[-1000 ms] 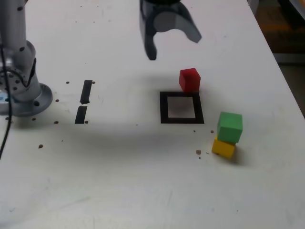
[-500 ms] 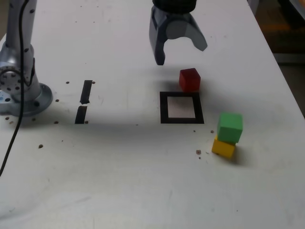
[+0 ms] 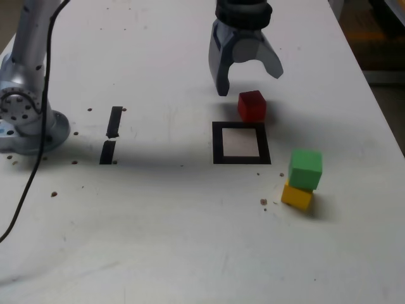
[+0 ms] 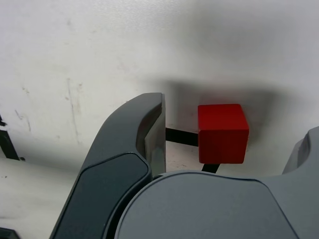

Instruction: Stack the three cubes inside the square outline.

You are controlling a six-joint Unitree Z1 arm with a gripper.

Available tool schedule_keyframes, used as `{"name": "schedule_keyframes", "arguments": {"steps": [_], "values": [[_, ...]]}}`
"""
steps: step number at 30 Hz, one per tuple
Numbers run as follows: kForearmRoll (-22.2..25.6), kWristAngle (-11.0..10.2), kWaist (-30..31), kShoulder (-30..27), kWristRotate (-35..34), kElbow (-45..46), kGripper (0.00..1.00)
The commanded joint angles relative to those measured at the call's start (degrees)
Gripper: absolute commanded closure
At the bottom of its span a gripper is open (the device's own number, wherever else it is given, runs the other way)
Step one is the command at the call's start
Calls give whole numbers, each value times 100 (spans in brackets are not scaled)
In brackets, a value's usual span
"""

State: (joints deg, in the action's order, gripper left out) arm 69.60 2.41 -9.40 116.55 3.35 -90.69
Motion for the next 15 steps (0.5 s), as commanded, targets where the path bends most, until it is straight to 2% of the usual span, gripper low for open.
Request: {"name": "schedule_keyframes", "arguments": {"steps": [1, 15], "values": [[-87, 48, -13, 65, 32, 9, 7], [-967, 75, -18, 251, 78, 485, 8]]}}
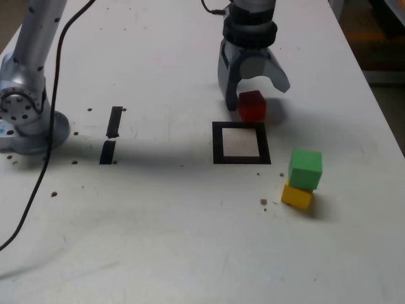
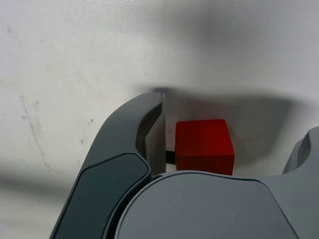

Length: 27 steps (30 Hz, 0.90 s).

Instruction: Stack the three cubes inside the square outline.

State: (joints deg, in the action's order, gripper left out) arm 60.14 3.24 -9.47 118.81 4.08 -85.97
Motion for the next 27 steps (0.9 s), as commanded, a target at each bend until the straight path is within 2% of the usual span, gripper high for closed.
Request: {"name": "schedule_keyframes", "arguments": {"steps": [1, 7, 10, 13, 20, 23, 27], "values": [[-70, -7, -11, 30, 6, 48, 8], [-434, 22, -11, 45, 5, 310, 12], [-617, 35, -11, 37, 5, 448, 20], [-727, 18, -11, 17, 6, 533, 33], [-1061, -143, 7, -113, 94, 592, 76], [-1125, -150, 17, -176, 161, 614, 84], [-1067, -206, 65, -341, 174, 641, 89]]}}
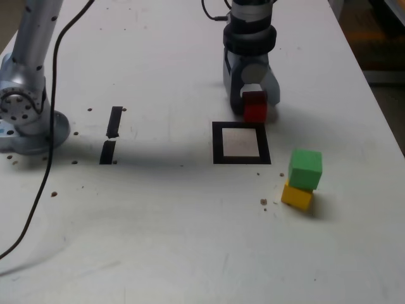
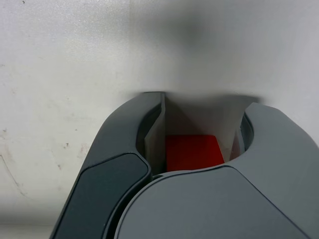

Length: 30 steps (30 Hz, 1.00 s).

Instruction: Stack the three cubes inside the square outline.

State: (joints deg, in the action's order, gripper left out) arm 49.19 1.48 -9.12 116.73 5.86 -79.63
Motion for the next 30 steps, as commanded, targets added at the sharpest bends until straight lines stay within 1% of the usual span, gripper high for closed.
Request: {"name": "schedule_keyframes", "arguments": {"steps": [1, 4, 10, 14, 17, 23, 30], "values": [[60, -66, 48, -200, -27, 21, 90], [229, -186, 104, -460, -144, 89, 90], [725, -390, 264, -1116, -556, 307, 90], [832, -456, 477, -1423, -941, 560, 90], [773, -462, 680, -1498, -1255, 742, 90], [369, -456, 1093, -1418, -1860, 1014, 90], [-16, -465, 1219, -1273, -2019, 1150, 88]]}}
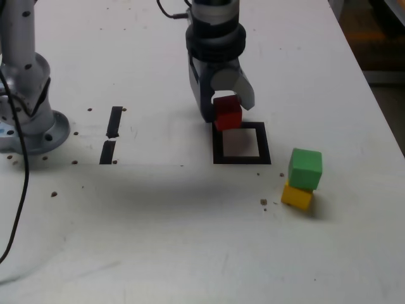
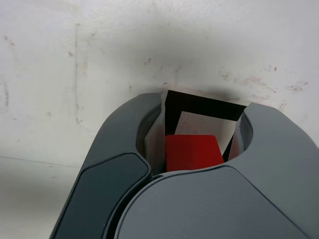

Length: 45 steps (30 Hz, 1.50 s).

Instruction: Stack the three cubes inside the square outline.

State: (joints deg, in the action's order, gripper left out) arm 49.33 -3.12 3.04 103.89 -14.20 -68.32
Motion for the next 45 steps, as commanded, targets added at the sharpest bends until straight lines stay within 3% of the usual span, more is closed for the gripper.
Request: {"name": "schedule_keyframes", "arguments": {"steps": [1, 15, 20, 26, 30, 45], "values": [[-71, -5, 3, 24, -17, 35, 88], [-612, 40, 3, 188, -74, 320, 78], [-609, 55, 3, 210, -74, 372, 66], [-600, 82, 19, 204, -74, 405, 41], [-637, 74, 61, 204, -74, 390, 32], [-681, -21, 102, 214, -74, 342, 29]]}}
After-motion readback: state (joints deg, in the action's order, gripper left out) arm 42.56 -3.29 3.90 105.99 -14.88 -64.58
